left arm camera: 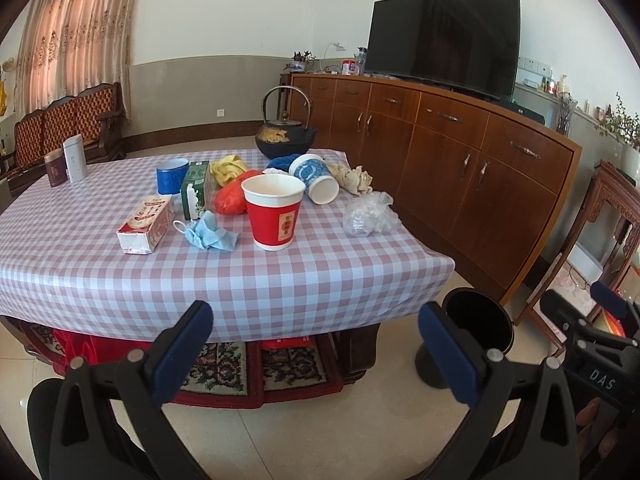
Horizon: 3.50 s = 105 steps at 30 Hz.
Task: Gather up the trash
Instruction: 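Grasp the clear plastic bag with right gripper while left gripper grasps blue mask, then carry bag and mask over the black bin and open both grippers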
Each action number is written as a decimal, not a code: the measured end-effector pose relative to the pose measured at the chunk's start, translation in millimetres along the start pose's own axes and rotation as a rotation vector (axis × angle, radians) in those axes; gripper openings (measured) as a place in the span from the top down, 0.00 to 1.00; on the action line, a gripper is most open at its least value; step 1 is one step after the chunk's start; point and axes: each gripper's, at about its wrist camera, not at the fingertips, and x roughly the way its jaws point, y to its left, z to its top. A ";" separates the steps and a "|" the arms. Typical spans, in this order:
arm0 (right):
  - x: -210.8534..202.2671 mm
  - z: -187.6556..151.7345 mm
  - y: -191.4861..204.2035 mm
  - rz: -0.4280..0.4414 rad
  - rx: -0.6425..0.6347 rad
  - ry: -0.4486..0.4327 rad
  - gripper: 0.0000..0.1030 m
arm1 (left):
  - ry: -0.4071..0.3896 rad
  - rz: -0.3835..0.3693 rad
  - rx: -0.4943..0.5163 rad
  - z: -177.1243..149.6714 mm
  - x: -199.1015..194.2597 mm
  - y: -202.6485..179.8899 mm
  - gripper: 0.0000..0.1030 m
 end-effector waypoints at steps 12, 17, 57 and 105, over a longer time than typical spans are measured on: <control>43.5 6.9 22.4 0.201 -0.031 -0.021 0.00 | 0.057 0.228 -0.008 13.4 48.0 59.1 0.00; 79.0 25.8 52.9 0.209 -0.097 0.019 0.00 | 0.033 0.200 -0.038 22.4 67.6 81.1 0.03; 244.2 67.6 121.2 0.335 -0.082 0.135 0.51 | 0.042 0.123 -0.168 49.2 165.7 133.0 0.87; 148.8 5.7 -174.4 0.000 0.126 0.095 0.51 | 0.135 -0.458 0.305 31.0 161.5 -195.3 0.88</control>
